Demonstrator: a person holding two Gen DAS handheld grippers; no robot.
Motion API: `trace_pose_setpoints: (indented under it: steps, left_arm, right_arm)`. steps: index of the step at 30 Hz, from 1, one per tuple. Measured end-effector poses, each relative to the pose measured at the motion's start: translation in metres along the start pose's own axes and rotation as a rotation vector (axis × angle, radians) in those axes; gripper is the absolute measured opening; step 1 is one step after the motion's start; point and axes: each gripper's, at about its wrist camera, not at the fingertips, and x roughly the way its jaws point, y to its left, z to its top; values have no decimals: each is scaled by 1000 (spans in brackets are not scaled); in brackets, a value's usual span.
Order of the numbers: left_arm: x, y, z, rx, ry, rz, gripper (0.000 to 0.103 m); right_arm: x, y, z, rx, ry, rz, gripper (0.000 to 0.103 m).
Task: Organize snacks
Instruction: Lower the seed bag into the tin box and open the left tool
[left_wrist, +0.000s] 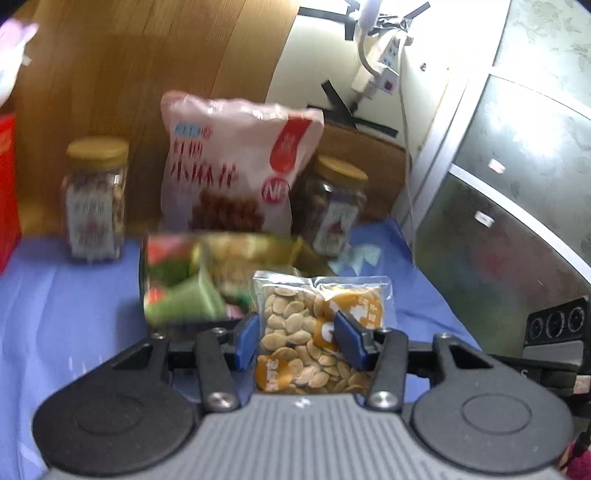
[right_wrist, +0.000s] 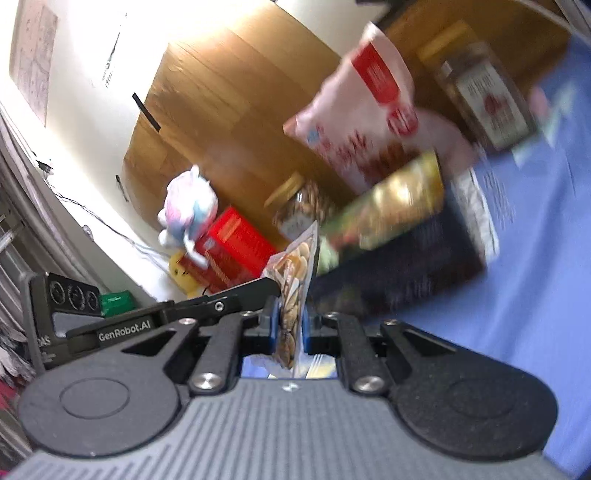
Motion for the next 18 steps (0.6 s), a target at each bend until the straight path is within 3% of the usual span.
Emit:
trace_pose_setpoints:
  steps: [6, 9, 12, 13, 16, 18]
  left_arm:
    - [42, 17, 36, 2, -1, 56, 45]
    - [68, 29, 40, 4, 39, 76, 37]
    - [87, 36, 39, 28, 43, 150, 34]
    - [91, 39, 39, 35, 39, 176, 34]
    - [98, 47, 37, 36, 37, 242, 37]
    - [96, 48, 36, 46, 35, 258, 38]
  right_arm:
    - [41, -13, 49, -63, 18, -49, 15]
    - [66, -24, 61, -90, 45, -89, 14]
    - [90, -29, 64, -135, 75, -146, 15]
    - [98, -31, 63, -152, 85, -162, 16]
    - [112, -28, 59, -253, 72, -250, 33]
    - [116, -24, 56, -333, 66, -308, 35]
